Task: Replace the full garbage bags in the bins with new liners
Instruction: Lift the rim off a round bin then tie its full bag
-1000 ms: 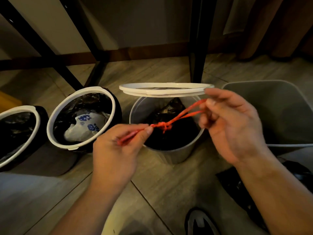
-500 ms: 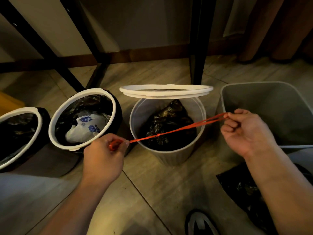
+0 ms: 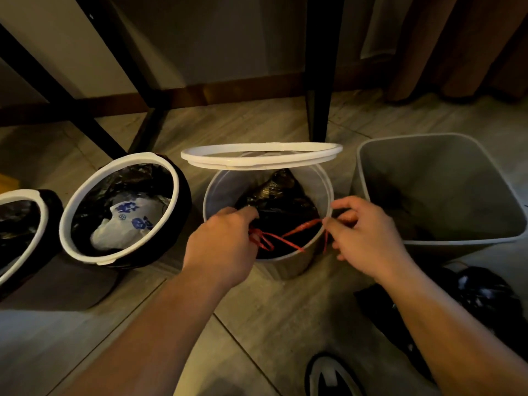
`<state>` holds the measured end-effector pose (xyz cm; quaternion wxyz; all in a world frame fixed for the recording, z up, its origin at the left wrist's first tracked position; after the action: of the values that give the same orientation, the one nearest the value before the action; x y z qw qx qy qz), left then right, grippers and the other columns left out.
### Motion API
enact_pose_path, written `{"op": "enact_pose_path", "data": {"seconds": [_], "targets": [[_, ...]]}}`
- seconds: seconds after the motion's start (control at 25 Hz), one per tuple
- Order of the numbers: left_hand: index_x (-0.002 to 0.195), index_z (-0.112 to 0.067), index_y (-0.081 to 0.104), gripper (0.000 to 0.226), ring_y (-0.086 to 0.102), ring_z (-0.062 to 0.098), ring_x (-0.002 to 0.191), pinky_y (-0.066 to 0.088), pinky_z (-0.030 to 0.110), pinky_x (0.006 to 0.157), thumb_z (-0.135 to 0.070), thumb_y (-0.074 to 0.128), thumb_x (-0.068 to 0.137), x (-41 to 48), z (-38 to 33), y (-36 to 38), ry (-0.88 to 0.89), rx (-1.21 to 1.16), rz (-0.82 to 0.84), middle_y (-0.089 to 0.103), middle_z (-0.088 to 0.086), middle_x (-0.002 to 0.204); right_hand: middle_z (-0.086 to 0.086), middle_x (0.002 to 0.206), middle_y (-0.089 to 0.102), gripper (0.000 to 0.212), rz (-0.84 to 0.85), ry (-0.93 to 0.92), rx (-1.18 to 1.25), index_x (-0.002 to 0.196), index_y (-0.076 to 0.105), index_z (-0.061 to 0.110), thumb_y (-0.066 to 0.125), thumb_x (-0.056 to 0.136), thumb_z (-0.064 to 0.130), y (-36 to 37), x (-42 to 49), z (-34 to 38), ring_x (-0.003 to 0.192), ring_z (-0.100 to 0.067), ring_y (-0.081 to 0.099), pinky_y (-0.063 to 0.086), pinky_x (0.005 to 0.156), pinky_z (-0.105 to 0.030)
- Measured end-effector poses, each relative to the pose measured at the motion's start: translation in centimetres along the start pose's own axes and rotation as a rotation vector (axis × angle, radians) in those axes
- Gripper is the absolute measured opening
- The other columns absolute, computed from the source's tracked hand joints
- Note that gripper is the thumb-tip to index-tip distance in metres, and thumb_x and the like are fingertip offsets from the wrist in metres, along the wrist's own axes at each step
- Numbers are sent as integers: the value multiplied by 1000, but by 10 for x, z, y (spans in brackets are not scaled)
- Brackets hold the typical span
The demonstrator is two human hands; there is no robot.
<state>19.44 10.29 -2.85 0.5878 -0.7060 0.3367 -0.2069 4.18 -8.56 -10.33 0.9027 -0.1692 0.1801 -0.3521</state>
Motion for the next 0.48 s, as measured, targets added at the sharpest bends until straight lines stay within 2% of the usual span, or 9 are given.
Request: {"op": "enact_pose_path", "data": {"seconds": [0.12,0.2,0.24,0.32,0.4,0.48], "targets": [[116,-27,68,40,60,14,102,49,25,83,-1,66,85,-2,8,-11,104,-220,-160,63,-11,107,27,99,72,18,-28,-42,47,107,70,55,65,92,47,4,6,-8,87,-5,75,65,80,-41],[110,-18,71,49,55,3,99,40,8,85,14,64,74,-12,2,-24,171,-307,-295,60,-13,105,25,96,74,19,-34,-33,130,102,72,55,67,98,37,9,10,-12,82,-8,76,66,76,-37],[108,-13,73,51,54,1,100,37,4,89,17,62,69,-16,-1,-33,208,-320,-358,62,-11,106,23,94,75,25,-35,-20,185,99,73,55,67,100,31,12,11,-12,79,-10,77,66,71,-34],[106,-8,74,49,54,0,104,36,4,96,16,59,66,-24,-5,-52,265,-335,-495,63,-8,109,18,93,77,32,-45,17,285,95,75,54,67,101,23,15,12,-13,77,-13,78,65,67,-30],[106,-6,75,44,53,-2,108,36,6,100,13,59,70,-37,-12,-71,354,-302,-611,62,-7,112,8,97,79,26,-56,70,372,98,79,43,67,101,20,16,15,-16,80,-16,79,65,70,-34],[107,-7,75,39,54,-4,111,39,9,99,12,62,76,-50,-12,-92,515,-257,-686,60,-7,115,1,103,80,22,-39,103,427,104,78,37,65,102,18,17,17,-18,83,-19,79,65,71,-36]]}}
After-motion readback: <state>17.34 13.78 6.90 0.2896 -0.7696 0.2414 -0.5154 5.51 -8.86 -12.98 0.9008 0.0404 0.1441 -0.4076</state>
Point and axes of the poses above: each hand's wrist, its own x-axis towards the middle knuckle, its own y-axis out of the palm, z = x × y, the point moved 2 cm from there along x, towards the middle knuckle
